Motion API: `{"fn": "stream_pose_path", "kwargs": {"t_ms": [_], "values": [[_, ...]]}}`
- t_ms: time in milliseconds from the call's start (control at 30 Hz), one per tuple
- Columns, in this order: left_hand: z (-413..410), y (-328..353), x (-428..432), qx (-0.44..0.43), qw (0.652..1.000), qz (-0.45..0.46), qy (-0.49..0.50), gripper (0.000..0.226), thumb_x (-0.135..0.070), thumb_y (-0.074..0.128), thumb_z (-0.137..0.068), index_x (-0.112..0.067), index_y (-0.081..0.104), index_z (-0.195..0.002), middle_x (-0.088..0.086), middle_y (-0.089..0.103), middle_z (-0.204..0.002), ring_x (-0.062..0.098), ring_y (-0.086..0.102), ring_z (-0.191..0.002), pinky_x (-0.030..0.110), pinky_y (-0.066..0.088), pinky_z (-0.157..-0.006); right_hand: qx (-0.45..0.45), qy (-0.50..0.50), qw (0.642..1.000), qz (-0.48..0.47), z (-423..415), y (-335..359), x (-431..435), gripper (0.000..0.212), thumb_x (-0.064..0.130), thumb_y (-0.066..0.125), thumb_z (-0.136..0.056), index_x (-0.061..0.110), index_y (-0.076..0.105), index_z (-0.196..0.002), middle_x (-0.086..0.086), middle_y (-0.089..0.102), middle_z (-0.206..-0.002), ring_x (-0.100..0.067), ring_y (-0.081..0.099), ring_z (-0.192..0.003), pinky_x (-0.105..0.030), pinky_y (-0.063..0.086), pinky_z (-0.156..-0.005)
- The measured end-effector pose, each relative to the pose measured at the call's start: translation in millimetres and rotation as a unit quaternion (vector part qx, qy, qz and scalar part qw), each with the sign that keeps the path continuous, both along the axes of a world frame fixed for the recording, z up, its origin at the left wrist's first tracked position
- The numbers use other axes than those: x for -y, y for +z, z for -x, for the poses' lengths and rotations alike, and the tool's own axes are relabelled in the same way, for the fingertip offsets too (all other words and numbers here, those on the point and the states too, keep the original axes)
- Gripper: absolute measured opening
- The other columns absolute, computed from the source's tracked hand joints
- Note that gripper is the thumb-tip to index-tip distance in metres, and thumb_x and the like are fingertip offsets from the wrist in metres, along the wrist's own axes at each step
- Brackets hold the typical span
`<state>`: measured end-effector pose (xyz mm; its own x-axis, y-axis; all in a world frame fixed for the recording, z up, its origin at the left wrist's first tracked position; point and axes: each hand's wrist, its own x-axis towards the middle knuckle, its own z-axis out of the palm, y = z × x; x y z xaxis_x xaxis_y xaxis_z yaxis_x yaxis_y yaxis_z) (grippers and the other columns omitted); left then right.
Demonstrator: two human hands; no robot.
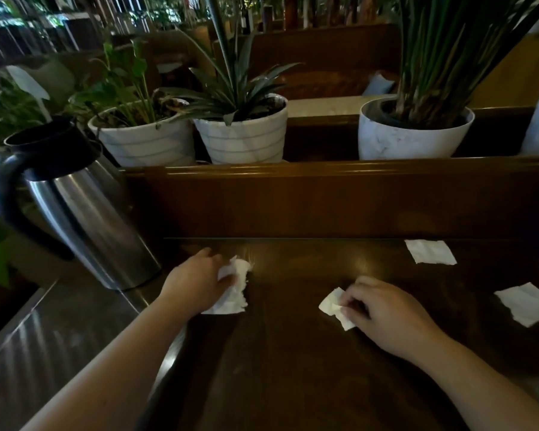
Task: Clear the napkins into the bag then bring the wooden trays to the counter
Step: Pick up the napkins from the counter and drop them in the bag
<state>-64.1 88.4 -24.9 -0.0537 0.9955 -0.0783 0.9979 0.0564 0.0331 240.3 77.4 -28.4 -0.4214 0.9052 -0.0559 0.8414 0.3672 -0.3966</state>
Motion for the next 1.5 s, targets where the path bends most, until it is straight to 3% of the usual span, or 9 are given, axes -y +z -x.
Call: {"fn": "stream_pose_path", "kwargs": {"t_ms": [67, 167, 300, 533, 700, 1067, 1233, 1367, 1500], "values": [[-2, -5, 0, 0.012, 1.000, 0.003, 0.022, 0.045, -0.049, 0.045, -0.090, -0.034, 0.044, -0.132, 0.000, 0.046, -0.139, 0.018, 0.050, -0.119, 0.034, 0.048, -0.091, -0.017, 0.005, 1.000, 0.018, -4, 2, 1, 0.010, 0.038, 0.057, -0.092, 0.040, 0.061, -0.101, 0.022, 0.051, -0.099, 0.002, 0.052, -0.083, -0.017, 0.042, -0.067], [-10, -7, 3, 0.049, 0.997, -0.042, 0.029, 0.032, -0.041, 0.048, -0.091, -0.029, 0.054, -0.121, -0.004, 0.057, -0.113, 0.013, 0.058, -0.094, 0.030, 0.052, -0.080, -0.047, -0.015, 0.998, 0.036, -15, 8, 4, 0.006, 0.037, 0.059, -0.090, 0.041, 0.061, -0.095, 0.022, 0.054, -0.094, 0.001, 0.055, -0.082, -0.020, 0.046, -0.068], [-34, -4, 3, 0.065, 0.996, -0.052, -0.042, 0.023, -0.038, 0.048, -0.092, -0.029, 0.057, -0.111, -0.010, 0.057, -0.096, 0.006, 0.055, -0.080, 0.021, 0.047, -0.067, -0.110, -0.077, 0.990, 0.032, -49, 21, -2, 0.007, 0.033, 0.063, -0.089, 0.039, 0.064, -0.091, 0.019, 0.061, -0.093, 0.002, 0.057, -0.087, -0.022, 0.049, -0.075], [-107, 21, -3, 0.192, 0.969, -0.080, -0.134, 0.013, -0.036, 0.049, -0.093, -0.039, 0.050, -0.080, -0.010, 0.053, -0.069, 0.003, 0.051, -0.063, 0.022, 0.036, -0.056, -0.138, -0.219, 0.964, -0.054, -120, 35, -58, 0.005, 0.027, 0.063, -0.089, 0.031, 0.066, -0.087, 0.012, 0.062, -0.088, -0.005, 0.057, -0.082, -0.024, 0.041, -0.062], [-134, 25, -8, 0.209, 0.956, -0.127, -0.165, 0.016, -0.038, 0.051, -0.091, -0.030, 0.061, -0.101, -0.013, 0.059, -0.081, 0.002, 0.054, -0.069, 0.021, 0.040, -0.058, -0.081, -0.243, 0.966, -0.042, -135, 19, -87, 0.006, 0.025, 0.063, -0.089, 0.030, 0.065, -0.086, 0.008, 0.065, -0.091, -0.009, 0.060, -0.084, -0.030, 0.050, -0.068], [-146, 36, -10, 0.202, 0.952, -0.156, -0.170, 0.019, -0.037, 0.051, -0.091, -0.029, 0.062, -0.104, -0.014, 0.060, -0.081, 0.001, 0.056, -0.065, 0.019, 0.040, -0.053, 0.054, -0.177, 0.982, -0.039, -131, 2, -91, 0.028, 0.049, 0.061, -0.084, 0.028, 0.062, -0.102, 0.008, 0.053, -0.101, -0.014, 0.054, -0.091, -0.034, 0.048, -0.074], [-166, 38, -12, 0.216, 0.954, -0.128, -0.164, 0.020, -0.039, 0.050, -0.091, -0.031, 0.059, -0.107, -0.014, 0.059, -0.084, 0.003, 0.057, -0.070, 0.023, 0.045, -0.057, 0.033, -0.163, 0.984, -0.058, -142, 6, -79, 0.008, 0.039, 0.057, -0.090, 0.032, 0.059, -0.091, 0.009, 0.061, -0.096, -0.008, 0.056, -0.079, -0.030, 0.048, -0.065], [-187, 41, -15, 0.232, 0.946, -0.128, -0.186, 0.018, -0.037, 0.050, -0.092, -0.030, 0.059, -0.105, -0.015, 0.058, -0.081, 0.004, 0.057, -0.068, 0.022, 0.045, -0.057, -0.018, -0.192, 0.978, -0.085, -178, 21, -54, 0.010, 0.040, 0.058, -0.089, 0.031, 0.061, -0.090, 0.013, 0.057, -0.090, -0.005, 0.055, -0.078, -0.032, 0.049, -0.065], [-210, 41, -18, 0.250, 0.940, -0.116, -0.201, 0.018, -0.035, 0.051, -0.092, -0.028, 0.061, -0.104, -0.013, 0.059, -0.078, 0.006, 0.058, -0.064, 0.024, 0.045, -0.053, 0.024, -0.217, 0.971, -0.095, -217, 26, -33, 0.011, 0.039, 0.057, -0.090, 0.029, 0.061, -0.094, 0.011, 0.056, -0.092, -0.005, 0.055, -0.078, -0.031, 0.050, -0.069]]}}
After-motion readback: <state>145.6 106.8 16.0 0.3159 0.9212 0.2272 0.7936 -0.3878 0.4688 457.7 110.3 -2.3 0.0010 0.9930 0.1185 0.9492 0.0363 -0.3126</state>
